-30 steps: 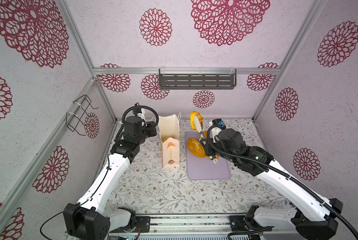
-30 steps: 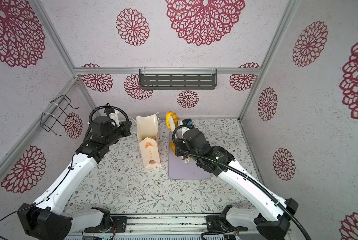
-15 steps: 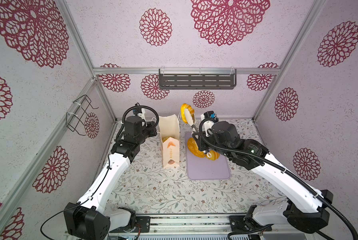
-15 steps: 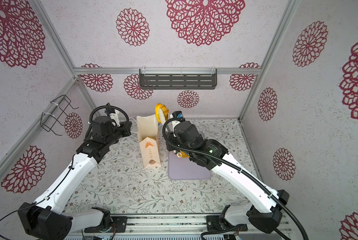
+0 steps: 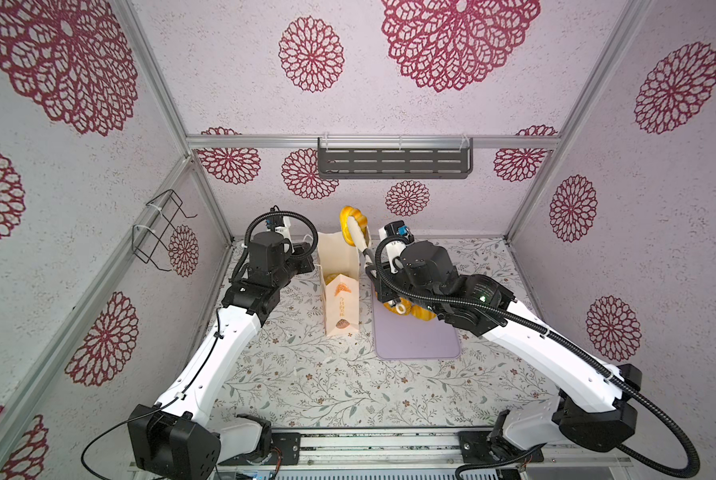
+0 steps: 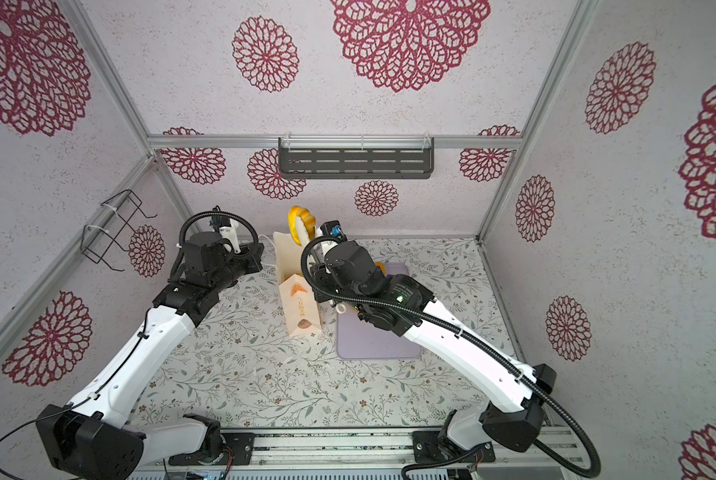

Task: Place the fake bread into the paper bag
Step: 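Carry the roll over the bag held by the left gripper and lower it in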

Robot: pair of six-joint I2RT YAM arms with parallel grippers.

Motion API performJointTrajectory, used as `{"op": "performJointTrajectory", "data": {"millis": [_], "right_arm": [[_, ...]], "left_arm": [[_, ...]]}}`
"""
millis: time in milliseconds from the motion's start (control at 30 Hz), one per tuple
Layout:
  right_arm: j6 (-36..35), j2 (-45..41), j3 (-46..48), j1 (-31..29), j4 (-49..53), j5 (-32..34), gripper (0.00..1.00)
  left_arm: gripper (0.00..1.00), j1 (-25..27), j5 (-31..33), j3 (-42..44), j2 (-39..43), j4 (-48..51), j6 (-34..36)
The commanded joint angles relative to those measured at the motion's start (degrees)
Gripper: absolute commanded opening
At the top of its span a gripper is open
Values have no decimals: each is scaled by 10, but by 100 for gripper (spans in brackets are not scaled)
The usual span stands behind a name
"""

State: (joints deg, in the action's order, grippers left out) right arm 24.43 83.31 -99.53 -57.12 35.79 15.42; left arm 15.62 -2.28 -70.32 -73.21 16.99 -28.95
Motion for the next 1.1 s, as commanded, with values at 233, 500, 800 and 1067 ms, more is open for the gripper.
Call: {"op": "performJointTrajectory", "data": {"millis": [233,500,800,1067], "right_arm": [[-14,41,-54,-19,-36,26,20],[-13,55,-56,-28,-22,39,20],[-17,71,-50,-29,-8,46,22],[-22,95,-55,-28,9,53,24]], "left_arm": [[0,2,-8,-2,10,-10,4],[0,2,-8,0,11,-11,3],[0,2,-5,1,10,-11,3],[0,2,-6,1,10,-11,3]]}}
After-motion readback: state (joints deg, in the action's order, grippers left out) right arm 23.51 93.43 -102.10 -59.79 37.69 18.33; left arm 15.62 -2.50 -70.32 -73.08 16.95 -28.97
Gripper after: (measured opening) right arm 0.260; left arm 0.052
